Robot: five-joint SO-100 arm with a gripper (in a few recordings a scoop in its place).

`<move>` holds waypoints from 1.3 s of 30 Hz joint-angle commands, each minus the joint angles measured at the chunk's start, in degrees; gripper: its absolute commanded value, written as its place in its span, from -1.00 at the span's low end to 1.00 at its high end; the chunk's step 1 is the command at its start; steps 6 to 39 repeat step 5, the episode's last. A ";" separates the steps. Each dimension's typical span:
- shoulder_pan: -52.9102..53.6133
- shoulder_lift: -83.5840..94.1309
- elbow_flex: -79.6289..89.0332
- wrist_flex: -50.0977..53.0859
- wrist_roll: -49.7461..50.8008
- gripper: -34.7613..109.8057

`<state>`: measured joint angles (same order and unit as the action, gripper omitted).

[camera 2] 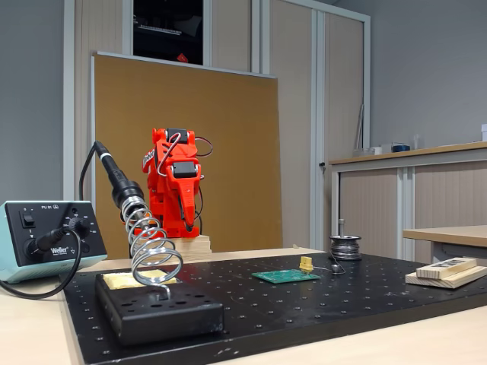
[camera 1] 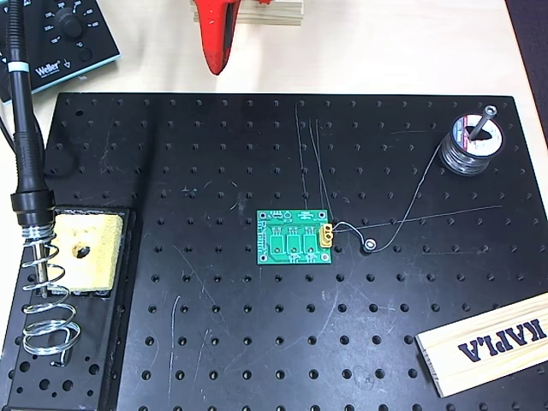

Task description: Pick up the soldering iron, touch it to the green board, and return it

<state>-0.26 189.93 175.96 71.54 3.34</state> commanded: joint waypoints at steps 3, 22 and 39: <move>0.09 0.62 0.70 0.00 -0.26 -0.52; 0.09 0.62 0.70 0.00 -0.26 -0.52; 0.09 0.62 0.70 0.00 -0.26 -0.52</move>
